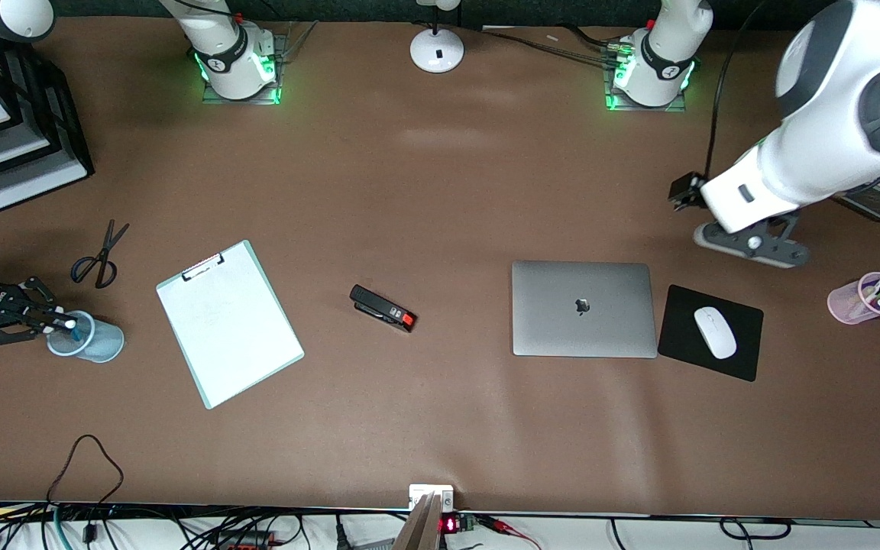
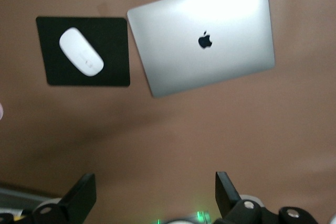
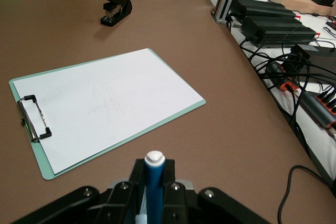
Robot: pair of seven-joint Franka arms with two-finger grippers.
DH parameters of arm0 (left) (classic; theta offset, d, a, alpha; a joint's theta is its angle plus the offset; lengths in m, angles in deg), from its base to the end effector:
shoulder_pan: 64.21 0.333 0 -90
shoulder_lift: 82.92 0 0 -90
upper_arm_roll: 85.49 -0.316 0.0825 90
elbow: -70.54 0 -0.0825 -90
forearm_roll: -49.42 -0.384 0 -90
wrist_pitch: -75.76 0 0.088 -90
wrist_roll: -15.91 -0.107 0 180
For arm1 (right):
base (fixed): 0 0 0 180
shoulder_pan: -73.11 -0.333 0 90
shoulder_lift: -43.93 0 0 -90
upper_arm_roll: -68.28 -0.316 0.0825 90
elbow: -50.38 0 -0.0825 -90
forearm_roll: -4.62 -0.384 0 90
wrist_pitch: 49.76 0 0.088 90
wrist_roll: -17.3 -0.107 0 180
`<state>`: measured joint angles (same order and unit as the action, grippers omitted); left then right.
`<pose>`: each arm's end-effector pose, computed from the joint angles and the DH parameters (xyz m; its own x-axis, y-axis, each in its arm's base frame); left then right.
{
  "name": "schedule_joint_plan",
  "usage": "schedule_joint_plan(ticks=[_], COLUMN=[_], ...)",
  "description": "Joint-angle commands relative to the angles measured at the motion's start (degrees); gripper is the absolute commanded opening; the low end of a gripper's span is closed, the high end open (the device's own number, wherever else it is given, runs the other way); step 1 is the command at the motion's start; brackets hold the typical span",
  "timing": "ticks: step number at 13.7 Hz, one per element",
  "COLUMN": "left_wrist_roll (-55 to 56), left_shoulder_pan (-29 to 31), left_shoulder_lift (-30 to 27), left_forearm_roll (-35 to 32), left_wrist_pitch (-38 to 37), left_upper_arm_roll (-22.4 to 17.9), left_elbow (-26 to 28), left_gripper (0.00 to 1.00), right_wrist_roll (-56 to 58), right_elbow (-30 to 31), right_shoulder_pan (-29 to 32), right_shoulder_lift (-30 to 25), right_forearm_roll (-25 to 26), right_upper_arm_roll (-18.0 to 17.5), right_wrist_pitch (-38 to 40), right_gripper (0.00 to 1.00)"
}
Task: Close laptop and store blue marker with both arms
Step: 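Lower the marker into the blue cup while the left gripper withdraws, then open the right gripper to release the marker and raise it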
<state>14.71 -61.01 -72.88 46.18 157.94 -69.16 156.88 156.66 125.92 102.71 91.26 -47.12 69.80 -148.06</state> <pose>0.5738 -0.1137 0.5474 0.9408 -0.2409 -0.2386 -0.2486 -0.9686 -0.0022 0.6476 -0.3005 0.2420 -0.0786 0.6328 0.7703 0.9749 -0.1126 0.1920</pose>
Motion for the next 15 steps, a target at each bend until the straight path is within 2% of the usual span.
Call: schedule_joint_plan(ticks=[1,4,6,7,8,9,10,11,12,15], left_wrist_roll=[-1.2,-1.2,-1.6,-1.4,-0.8,-0.6,-0.7,-0.9,-1.2,-1.4], left_shoulder_pan=[3.4,3.5,0.4,-0.3,-1.0,-2.1,-3.5,-3.6,-3.9,-5.7], left_shoulder_lift=[-1.4,-4.7,-10.9,-14.0,-15.9,-16.7,-17.0,-16.9,-16.7,-16.5], left_forearm_roll=[-0.3,0.5,1.4,1.5,1.4,1.2,1.2,1.2,1.5,1.4], left_wrist_pitch=[-5.4,-3.9,4.7,10.5,14.3,14.9,14.9,14.9,14.9,14.5], left_upper_arm_roll=[0.6,-0.1,-5.5,-6.0,-6.3,-8.0,-10.5,-11.6,-12.9,-14.3], left_elbow=[-3.5,-0.7,8.6,13.9,16.9,17.2,17.3,17.2,16.9,16.4], left_gripper=[1.0,1.0,1.0,1.0,1.0,1.0,1.0,1.0,1.0,1.0], right_wrist_roll=[0.7,0.7,0.7,0.7,0.7,0.7,0.3,-0.7,-2.4,-8.6], right_elbow=[-1.8,-1.7,-1.7,-1.7,-1.8,-1.7,-1.7,-1.7,-1.8,-1.8], right_shoulder_pan=[0.5,0.5,0.5,0.6,0.6,0.6,0.6,0.5,0.5,0.4], right_shoulder_lift=[1.4,1.7,2.1,2.2,2.2,2.2,2.2,2.2,1.7,-0.3], right_forearm_roll=[0.8,2.3,2.6,3.0,3.2,3.2,3.2,3.1,3.2,4.5], right_upper_arm_roll=[-0.6,-0.6,-0.6,-0.6,-0.6,-0.6,-0.6,-0.6,-0.6,-0.5], right_wrist_pitch=[-0.4,-0.4,-0.4,-0.5,-0.7,-0.8,-0.8,-0.3,-0.1,1.9], right_gripper=[0.0,0.0,0.0,0.0,0.0,0.0,0.08,0.66,1.0,1.0])
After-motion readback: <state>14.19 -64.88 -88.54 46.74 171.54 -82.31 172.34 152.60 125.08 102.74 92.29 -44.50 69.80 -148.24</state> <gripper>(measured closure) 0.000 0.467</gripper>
